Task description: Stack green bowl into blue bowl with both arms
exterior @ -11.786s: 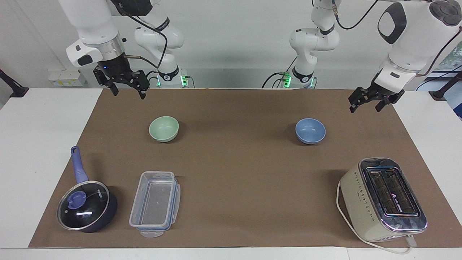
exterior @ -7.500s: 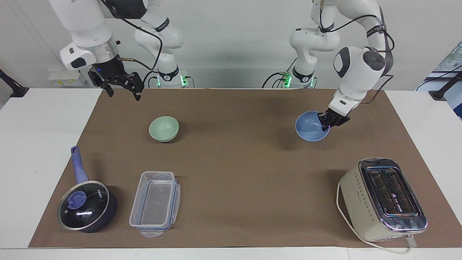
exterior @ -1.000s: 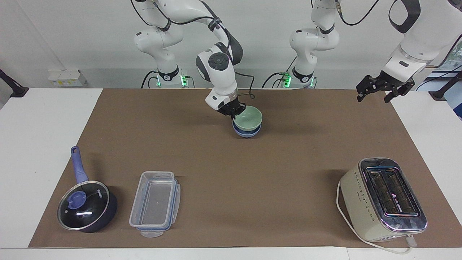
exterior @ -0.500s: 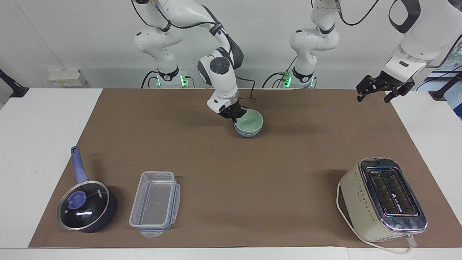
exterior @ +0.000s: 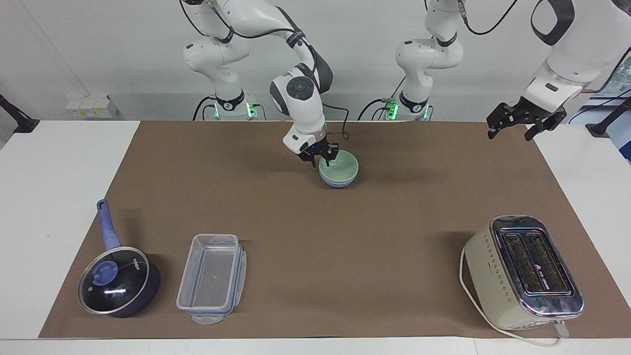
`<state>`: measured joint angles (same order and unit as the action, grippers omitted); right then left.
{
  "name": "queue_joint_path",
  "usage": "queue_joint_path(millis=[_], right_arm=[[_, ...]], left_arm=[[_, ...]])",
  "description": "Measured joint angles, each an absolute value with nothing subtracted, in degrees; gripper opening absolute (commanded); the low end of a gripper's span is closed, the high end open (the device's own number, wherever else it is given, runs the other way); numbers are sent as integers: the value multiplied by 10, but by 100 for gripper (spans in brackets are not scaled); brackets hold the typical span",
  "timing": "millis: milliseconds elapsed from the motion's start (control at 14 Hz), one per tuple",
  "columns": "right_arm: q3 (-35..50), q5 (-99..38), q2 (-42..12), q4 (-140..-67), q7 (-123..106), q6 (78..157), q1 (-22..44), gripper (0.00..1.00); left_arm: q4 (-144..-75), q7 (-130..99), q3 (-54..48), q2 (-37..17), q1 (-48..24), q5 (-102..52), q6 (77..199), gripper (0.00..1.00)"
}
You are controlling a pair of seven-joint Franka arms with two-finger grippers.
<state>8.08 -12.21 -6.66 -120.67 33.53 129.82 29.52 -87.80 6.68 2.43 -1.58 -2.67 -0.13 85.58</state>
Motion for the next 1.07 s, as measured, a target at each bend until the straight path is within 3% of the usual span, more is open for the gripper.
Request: queue_joint_path(millis=[429,714,1071], right_arm=[[73,-94,22,-1192,332,1203,210,100],[70,-65,51,-1180,319,1188,122,100],[69,-21,52,-1085,263,1107,30,100]], left_arm=[[-878,67,24,-16,-27,-1,856,100],[-878,67,24,-16,-27,-1,856,100],[-878,67,24,-16,-27,-1,856,100]])
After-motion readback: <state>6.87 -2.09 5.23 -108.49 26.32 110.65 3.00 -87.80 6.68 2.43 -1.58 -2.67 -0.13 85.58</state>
